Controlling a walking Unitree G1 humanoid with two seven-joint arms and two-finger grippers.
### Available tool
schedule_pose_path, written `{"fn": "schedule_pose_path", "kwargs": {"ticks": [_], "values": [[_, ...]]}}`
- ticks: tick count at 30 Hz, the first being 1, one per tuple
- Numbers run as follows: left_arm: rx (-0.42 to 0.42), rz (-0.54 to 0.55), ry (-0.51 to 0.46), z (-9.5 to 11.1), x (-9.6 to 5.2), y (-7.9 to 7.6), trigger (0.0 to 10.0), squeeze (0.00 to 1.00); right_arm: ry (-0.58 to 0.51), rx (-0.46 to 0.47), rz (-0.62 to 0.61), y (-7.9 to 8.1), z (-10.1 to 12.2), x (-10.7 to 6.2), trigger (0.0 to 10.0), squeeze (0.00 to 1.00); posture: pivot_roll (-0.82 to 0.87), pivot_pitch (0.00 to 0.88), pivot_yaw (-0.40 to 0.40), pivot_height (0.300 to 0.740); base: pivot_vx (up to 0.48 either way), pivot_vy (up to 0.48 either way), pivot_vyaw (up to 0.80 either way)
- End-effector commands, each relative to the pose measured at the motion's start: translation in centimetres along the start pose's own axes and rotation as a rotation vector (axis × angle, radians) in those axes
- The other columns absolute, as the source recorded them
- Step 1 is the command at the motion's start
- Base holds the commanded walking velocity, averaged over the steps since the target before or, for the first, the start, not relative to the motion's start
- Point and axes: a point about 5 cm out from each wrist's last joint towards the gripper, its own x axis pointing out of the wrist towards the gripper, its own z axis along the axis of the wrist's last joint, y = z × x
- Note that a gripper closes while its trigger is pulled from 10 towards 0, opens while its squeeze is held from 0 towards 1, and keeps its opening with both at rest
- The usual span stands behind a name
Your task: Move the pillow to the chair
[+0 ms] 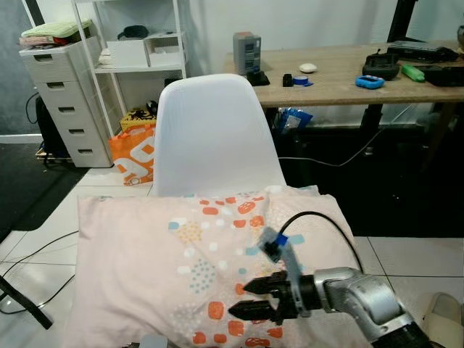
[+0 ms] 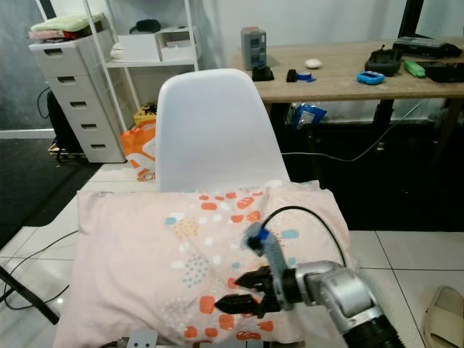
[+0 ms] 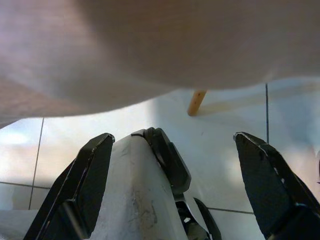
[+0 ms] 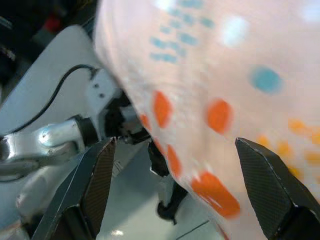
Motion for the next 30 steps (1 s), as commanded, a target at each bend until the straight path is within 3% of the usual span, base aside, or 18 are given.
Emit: {"fn": "schedule_pose_path", "kwargs": {"ticks": [1, 5, 11, 12, 13, 14, 16, 17, 18, 19, 20, 23, 25, 27, 30], "values": [[-0.009, -0.019, 0.182, -4.0, -1.8, -0.6, 10.0, 0.00, 0.000, 0.082, -0.011, -0.5, -1.0, 0.2, 10.0, 0.00, -0.19, 0.080, 0.029, 0.520, 0.000, 0.000, 0.00], [-0.007, -0.017, 0.183, -4.1, -1.8, -0.5, 10.0, 0.00, 0.013, 0.166, -0.045, -1.8, -2.5, -0.4, 10.0, 0.00, -0.19, 0.087, 0.034, 0.520, 0.000, 0.000, 0.00], [-0.005, -0.017, 0.184, -4.2, -1.8, -0.4, 10.0, 0.00, 0.044, 0.196, -0.126, -3.0, -3.5, -1.2, 10.0, 0.00, -0.19, 0.091, 0.034, 0.520, 0.000, 0.000, 0.00], [-0.005, -0.017, 0.185, -4.2, -1.8, -0.4, 10.0, 0.00, 0.054, 0.214, -0.201, -3.9, -3.9, -1.8, 10.0, 0.00, -0.20, 0.094, 0.036, 0.520, 0.000, 0.000, 0.00], [-0.005, -0.017, 0.185, -4.2, -1.8, -0.4, 10.0, 0.00, 0.054, 0.214, -0.201, -3.9, -3.9, -1.8, 10.0, 0.00, -0.20, 0.094, 0.036, 0.520, 0.000, 0.000, 0.00], [-0.004, -0.018, 0.185, -4.2, -1.9, -0.4, 10.0, 0.00, 0.066, 0.209, -0.341, -5.6, -4.2, -3.2, 10.0, 0.00, -0.20, 0.098, 0.036, 0.520, 0.000, 0.000, 0.00], [-0.004, -0.018, 0.185, -4.2, -1.9, -0.4, 10.0, 0.00, 0.066, 0.209, -0.341, -5.6, -4.2, -3.2, 10.0, 0.00, -0.20, 0.098, 0.036, 0.520, 0.000, 0.000, 0.00], [-0.004, -0.018, 0.186, -4.2, -1.9, -0.4, 10.0, 0.00, 0.080, 0.181, -0.494, -7.3, -4.3, -4.8, 10.0, 0.00, -0.20, 0.098, 0.036, 0.520, 0.000, 0.000, 0.00], [-0.004, -0.018, 0.186, -4.2, -1.9, -0.4, 10.0, 0.00, 0.080, 0.181, -0.494, -7.3, -4.3, -4.8, 10.0, 0.00, -0.20, 0.098, 0.036, 0.520, 0.000, 0.000, 0.00], [-0.004, -0.018, 0.186, -4.2, -1.9, -0.4, 10.0, 0.00, 0.092, 0.144, -0.643, -8.7, -4.3, -6.6, 10.0, 0.00, -0.20, 0.099, 0.036, 0.520, 0.000, 0.000, 0.00], [-0.004, -0.018, 0.186, -4.2, -1.9, -0.4, 10.0, 0.00, 0.092, 0.144, -0.643, -8.7, -4.3, -6.6, 10.0, 0.00, -0.20, 0.099, 0.036, 0.520, 0.000, 0.000, 0.00], [-0.006, -0.018, 0.185, -4.2, -1.9, -0.5, 10.0, 0.00, 0.070, 0.066, -0.899, -10.9, -3.4, -10.3, 10.0, 0.00, -0.20, 0.101, 0.036, 0.520, 0.000, 0.000, 0.00], [-0.006, -0.018, 0.185, -4.2, -1.9, -0.5, 10.0, 0.00, 0.070, 0.066, -0.899, -10.9, -3.4, -10.3, 10.0, 0.00, -0.20, 0.101, 0.036, 0.520, 0.000, 0.000, 0.00], [-0.007, -0.018, 0.184, -4.2, -1.9, -0.5, 10.0, 0.00, 0.047, 0.003, -0.987, -11.4, -2.5, -11.5, 10.0, 0.00, -0.20, 0.100, 0.036, 0.520, 0.000, 0.000, 0.00], [-0.007, -0.018, 0.184, -4.2, -1.9, -0.5, 10.0, 0.00, -0.002, -0.041, -1.027, -11.6, -1.6, -11.9, 10.0, 0.00, -0.20, 0.099, 0.037, 0.520, 0.000, 0.000, 0.00]]}}
